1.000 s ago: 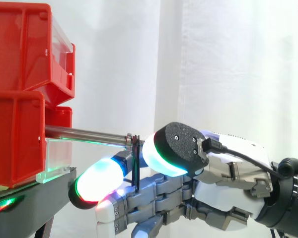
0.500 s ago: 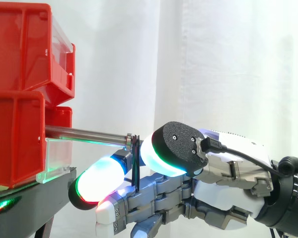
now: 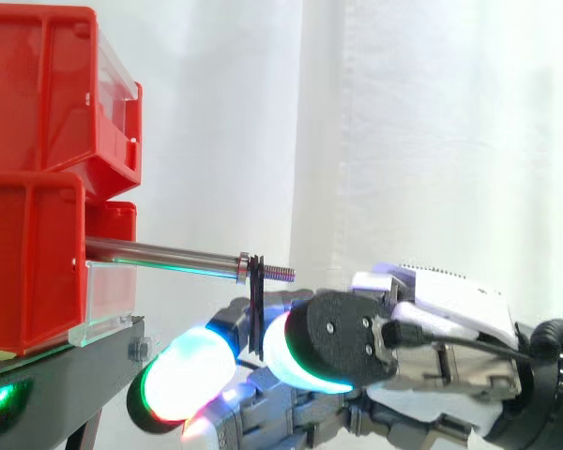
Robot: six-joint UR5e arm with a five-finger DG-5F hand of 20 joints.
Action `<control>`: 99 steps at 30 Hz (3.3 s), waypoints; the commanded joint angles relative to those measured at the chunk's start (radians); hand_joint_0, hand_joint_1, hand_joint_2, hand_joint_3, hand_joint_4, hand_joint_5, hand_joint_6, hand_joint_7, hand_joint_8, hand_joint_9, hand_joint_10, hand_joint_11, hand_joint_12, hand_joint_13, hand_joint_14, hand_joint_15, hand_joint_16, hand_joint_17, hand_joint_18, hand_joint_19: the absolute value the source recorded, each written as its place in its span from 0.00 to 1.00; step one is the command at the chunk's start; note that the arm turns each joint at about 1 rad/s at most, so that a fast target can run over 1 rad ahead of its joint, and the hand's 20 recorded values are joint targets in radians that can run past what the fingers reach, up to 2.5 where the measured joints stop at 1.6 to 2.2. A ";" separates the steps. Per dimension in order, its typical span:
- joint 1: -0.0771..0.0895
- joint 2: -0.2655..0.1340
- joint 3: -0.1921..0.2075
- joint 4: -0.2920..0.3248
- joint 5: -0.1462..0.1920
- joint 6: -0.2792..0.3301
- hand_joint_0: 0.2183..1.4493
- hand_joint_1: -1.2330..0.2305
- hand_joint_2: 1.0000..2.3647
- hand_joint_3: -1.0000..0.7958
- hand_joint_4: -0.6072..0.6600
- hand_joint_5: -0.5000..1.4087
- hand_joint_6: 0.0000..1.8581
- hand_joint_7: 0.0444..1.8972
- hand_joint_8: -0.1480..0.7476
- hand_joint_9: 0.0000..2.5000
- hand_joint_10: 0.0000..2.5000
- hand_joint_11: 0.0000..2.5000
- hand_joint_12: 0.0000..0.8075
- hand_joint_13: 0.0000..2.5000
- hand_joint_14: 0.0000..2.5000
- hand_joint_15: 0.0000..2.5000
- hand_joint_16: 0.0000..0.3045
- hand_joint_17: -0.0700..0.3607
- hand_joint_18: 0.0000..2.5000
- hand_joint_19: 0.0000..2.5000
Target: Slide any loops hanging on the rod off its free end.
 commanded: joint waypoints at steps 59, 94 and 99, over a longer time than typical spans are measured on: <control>-0.032 -0.007 0.021 0.014 -0.085 -0.014 0.32 0.42 0.01 0.35 0.67 0.21 0.27 0.65 0.54 0.33 0.00 0.07 0.46 0.34 0.00 0.09 0.18 0.44 0.37 0.21; -0.052 -0.007 0.021 0.028 -0.111 -0.014 0.32 0.42 0.01 0.35 0.66 0.20 0.39 0.53 0.55 0.33 0.00 0.08 0.46 0.34 0.00 0.09 0.18 0.45 0.37 0.21; -0.050 -0.007 0.032 0.028 -0.124 -0.014 0.32 0.42 0.01 0.38 0.63 0.19 0.42 0.52 0.55 0.33 0.00 0.08 0.46 0.34 0.00 0.09 0.18 0.45 0.38 0.21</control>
